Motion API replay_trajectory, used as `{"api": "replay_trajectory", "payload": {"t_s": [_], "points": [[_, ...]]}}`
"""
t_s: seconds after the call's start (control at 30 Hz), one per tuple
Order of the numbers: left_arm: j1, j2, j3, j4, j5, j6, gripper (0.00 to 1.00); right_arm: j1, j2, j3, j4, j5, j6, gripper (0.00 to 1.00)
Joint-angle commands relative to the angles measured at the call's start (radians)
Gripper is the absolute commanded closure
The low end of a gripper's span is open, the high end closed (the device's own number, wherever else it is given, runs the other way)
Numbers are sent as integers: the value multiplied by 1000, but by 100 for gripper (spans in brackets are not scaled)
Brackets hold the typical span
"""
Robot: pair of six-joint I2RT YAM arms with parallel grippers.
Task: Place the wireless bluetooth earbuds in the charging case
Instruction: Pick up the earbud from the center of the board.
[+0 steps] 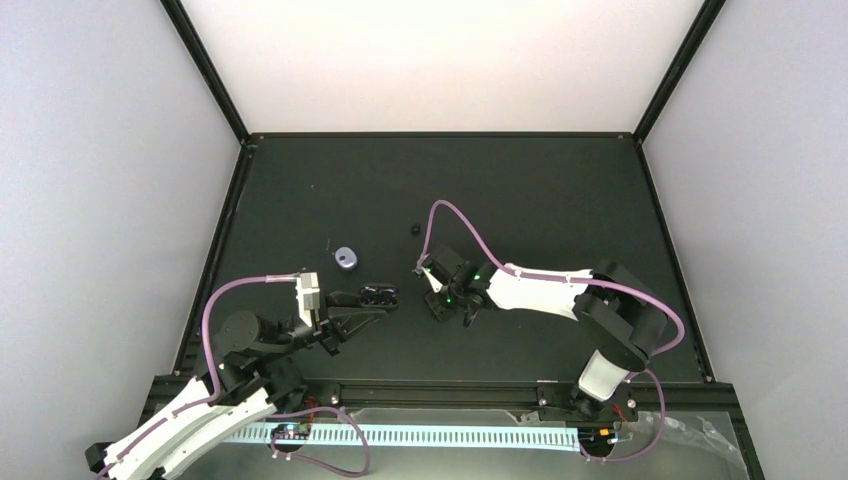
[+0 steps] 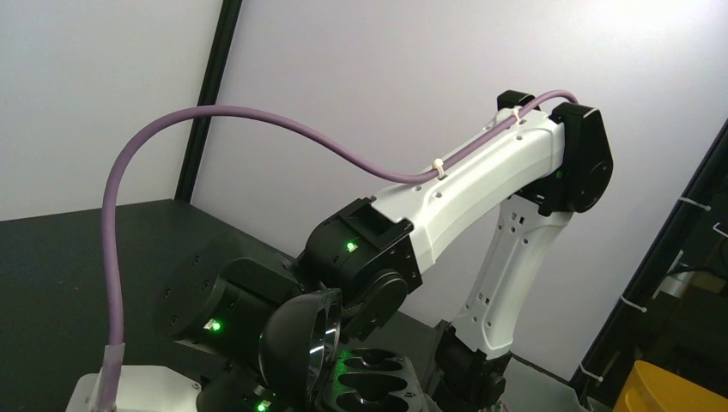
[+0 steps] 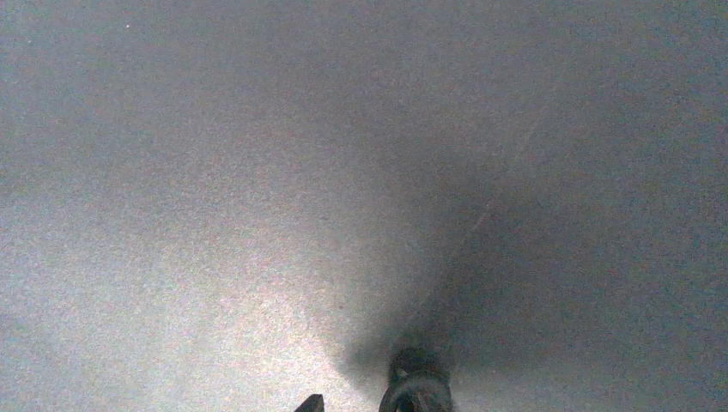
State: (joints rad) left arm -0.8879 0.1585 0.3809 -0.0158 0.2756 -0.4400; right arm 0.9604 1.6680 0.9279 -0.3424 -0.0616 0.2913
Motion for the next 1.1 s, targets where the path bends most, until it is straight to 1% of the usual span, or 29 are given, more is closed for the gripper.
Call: {"api": "replay_trajectory", "payload": {"t_s": [0.0,0.2,0.33,0.57,0.7,0.8,0.9,1.0,1.07], "points": [[-7,-5,23,-10,-12,16,99,2,21,20,-14,55,7,73],[-7,-7,20,-13,-13,15,98,1,7,11,-32,124,20,78],[-7,-5,19,-12,-15,13,98,1,-11,5,-34,159,30,85],[-7,-5,16,-11,-16,6,99,0,-51,0,-39,207,34,94],[-6,-1,16,-7,-16,6,98,0,-109,-3,-48,213,32,99],[-7,6,16,4,-12,8,98,-1,-167,3,-67,198,27,99],[-6,21,19,17,-4,9,98,0,-259,2,-89,145,6,99],[-7,33,25,33,14,11,98,2,-425,15,-141,51,-49,99],[-7,42,25,62,39,14,98,2,-536,38,-189,-44,-102,99]]}}
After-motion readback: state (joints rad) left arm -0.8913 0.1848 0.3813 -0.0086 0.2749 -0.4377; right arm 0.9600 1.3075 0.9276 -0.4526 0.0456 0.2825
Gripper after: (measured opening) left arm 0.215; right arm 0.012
